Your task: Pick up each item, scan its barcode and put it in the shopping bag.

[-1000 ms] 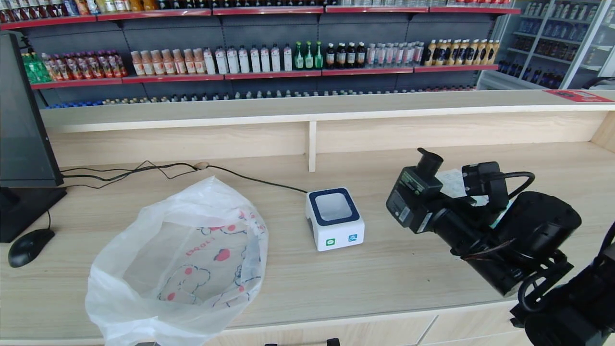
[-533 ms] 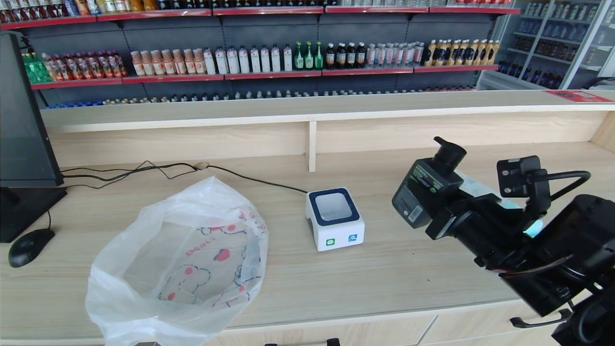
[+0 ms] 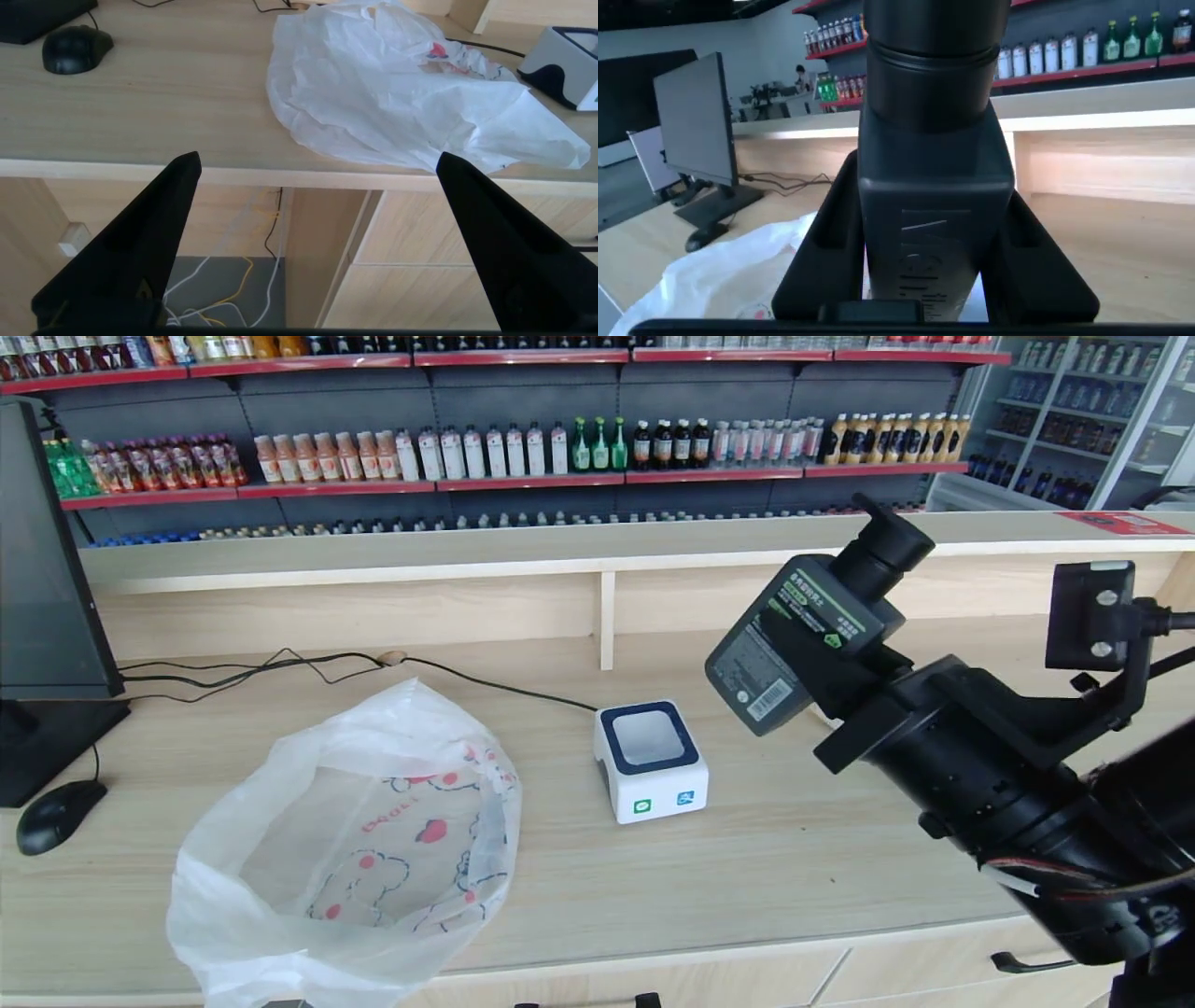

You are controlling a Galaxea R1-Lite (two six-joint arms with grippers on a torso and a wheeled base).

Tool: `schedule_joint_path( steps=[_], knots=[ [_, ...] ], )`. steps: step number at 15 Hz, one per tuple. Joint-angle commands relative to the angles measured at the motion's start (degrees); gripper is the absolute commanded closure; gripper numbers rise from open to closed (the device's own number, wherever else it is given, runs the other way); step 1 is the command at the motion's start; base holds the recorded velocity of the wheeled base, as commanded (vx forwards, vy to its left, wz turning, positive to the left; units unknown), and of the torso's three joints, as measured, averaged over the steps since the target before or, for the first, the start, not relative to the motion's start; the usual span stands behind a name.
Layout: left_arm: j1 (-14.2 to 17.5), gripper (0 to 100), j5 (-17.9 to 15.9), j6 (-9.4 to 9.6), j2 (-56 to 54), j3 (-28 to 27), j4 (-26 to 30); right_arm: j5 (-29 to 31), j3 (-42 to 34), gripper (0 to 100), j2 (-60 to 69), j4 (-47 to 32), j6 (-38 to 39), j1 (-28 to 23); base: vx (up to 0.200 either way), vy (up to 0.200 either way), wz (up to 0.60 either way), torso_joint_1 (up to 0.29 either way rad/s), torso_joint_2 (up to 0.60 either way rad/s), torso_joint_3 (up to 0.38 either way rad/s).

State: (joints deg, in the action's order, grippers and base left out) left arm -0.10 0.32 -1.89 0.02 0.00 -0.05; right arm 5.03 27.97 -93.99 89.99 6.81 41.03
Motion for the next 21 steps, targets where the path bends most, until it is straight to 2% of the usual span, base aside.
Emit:
schedule_joint_path(
  steps=[1,4,9,10,12,21],
  knots=[
    [0.01,0,0.03,0.04,-0.02,0.0,-0.04,-0.11,1.65,100,1.35,0.01,1.18,6.34,0.0,0.0,0.0,0.0,0.0,0.0],
    [0.01,0,0.03,0.04,-0.02,0.0,-0.04,-0.11,1.74,100,1.26,0.01,5.67,15.74,0.0,0.0,0.0,0.0,0.0,0.0],
    [0.01,0,0.03,-0.04,-0.02,0.0,-0.04,-0.02,2.62,100,1.97,0.01,9.27,16.8,0.0,0.0,0.0,0.0,0.0,0.0],
    [0.1,0,0.03,-0.04,-0.02,0.0,-0.04,-0.02,3.41,100,2.41,0.01,10.85,19.7,0.0,0.0,0.0,0.0,0.0,0.0],
    [0.01,0,0.03,-0.04,-0.02,0.0,-0.04,-0.02,3.24,100,3.37,0.01,11.64,22.16,0.0,0.0,0.0,0.0,0.0,0.0],
    [0.01,0,0.03,0.04,-0.02,0.0,-0.04,0.15,2.27,100,4.52,0.01,14.02,21.37,0.0,0.0,0.0,0.0,0.0,0.0]
  ],
)
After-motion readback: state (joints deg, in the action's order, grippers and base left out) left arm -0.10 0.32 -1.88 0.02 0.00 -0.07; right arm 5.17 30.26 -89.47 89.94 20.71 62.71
